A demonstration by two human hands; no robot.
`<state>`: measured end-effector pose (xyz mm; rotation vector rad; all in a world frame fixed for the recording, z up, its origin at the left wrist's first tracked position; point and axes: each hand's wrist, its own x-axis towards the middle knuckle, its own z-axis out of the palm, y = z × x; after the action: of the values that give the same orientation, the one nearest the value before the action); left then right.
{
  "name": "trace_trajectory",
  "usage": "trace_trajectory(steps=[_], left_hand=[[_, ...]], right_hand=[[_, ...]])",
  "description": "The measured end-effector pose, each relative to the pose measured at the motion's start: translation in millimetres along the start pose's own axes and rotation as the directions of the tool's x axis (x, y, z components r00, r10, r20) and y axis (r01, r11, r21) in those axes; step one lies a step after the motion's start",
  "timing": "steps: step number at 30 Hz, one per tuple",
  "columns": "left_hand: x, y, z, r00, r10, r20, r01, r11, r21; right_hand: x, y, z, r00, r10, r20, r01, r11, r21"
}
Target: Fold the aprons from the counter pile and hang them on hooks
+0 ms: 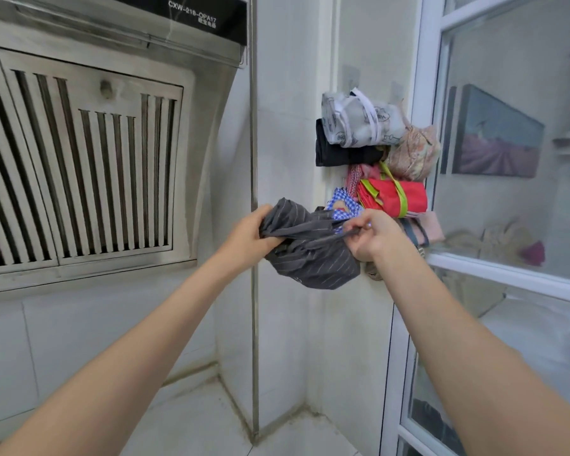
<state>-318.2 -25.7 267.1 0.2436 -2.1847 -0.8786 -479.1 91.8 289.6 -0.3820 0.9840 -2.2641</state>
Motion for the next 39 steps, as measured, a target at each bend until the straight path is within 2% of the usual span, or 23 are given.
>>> trace_trajectory(steps=[2,6,8,10,11,13,15,18,21,24,26,28,32,36,39], left_hand=[[6.3,7.0,13.0,1.0,0.012,0.002,-0.012,0.999,-0.036],[28.2,35.6,33.9,1.0,-0.015,-0.024,0.004,0.922,-0.387],[46.5,54.8,45.9,0.999,-0.027,-0.026,0.011,0.875,-0.484],[62.7,72.2,57.7,0.998,-0.045,-0.038,0.018,0.846,-0.533],[76.8,82.9,66.9,0.997,-0.048,-0.055,0.01,0.835,-0.55],[103.0,100.1,87.2,0.995,-0.049,-0.084,-0.007,0.826,-0.564],[128.1,114.3,108.6,0.99,-0.036,-0.135,-0.034,0.875,-0.483],[165.5,126.4,141.3,0.985,0.035,-0.169,-0.063,0.984,-0.166],[198.6,129.7,170.7,0.976,0.098,-0.194,-0.084,0.993,0.083],[235.3,138.2,194.0,0.936,0.18,-0.304,-0.117,0.97,0.214],[270.3,146.0,205.7,0.899,0.273,-0.342,-0.126,0.91,0.396],[293.8,148.6,203.0,0.871,0.354,-0.339,-0.125,0.829,0.545],[334.2,147.0,206.5,0.891,0.34,-0.303,0.009,0.652,0.758],[353.9,138.7,213.2,0.925,0.28,-0.257,0.085,0.507,0.858],[361.5,127.8,211.1,0.928,0.287,-0.237,0.109,0.399,0.911]], right_hand=[[-10.5,-14.8,10.6,0.989,-0.124,0.084,0.124,0.992,0.008],[-17.3,-65.4,28.2,0.891,-0.421,0.169,0.423,0.906,0.03],[-10.7,-93.9,28.8,0.838,-0.503,0.211,0.537,0.829,-0.156],[-0.7,-115.5,27.3,0.799,-0.554,0.233,0.599,0.701,-0.388],[7.4,-131.7,26.3,0.775,-0.591,0.224,0.622,0.652,-0.433],[22.3,-161.1,22.0,0.736,-0.651,0.184,0.657,0.623,-0.423],[36.7,-188.7,17.1,0.708,-0.693,0.139,0.676,0.607,-0.418],[67.7,-226.2,1.4,0.682,-0.714,0.158,0.672,0.526,-0.522],[104.5,-259.9,-14.4,0.679,-0.695,0.236,0.664,0.444,-0.602],[149.7,-288.5,-20.2,0.676,-0.68,0.284,0.648,0.365,-0.669],[186.1,-307.8,-15.2,0.638,-0.701,0.318,0.638,0.252,-0.727],[210.2,-315.4,-0.8,0.611,-0.714,0.341,0.64,0.192,-0.744],[252.5,-327.8,24.8,0.557,-0.712,0.428,0.603,-0.008,-0.797],[281.3,-320.2,35.8,0.595,-0.649,0.474,0.511,-0.149,-0.846],[295.3,-315.8,37.2,0.623,-0.629,0.465,0.489,-0.151,-0.859]])
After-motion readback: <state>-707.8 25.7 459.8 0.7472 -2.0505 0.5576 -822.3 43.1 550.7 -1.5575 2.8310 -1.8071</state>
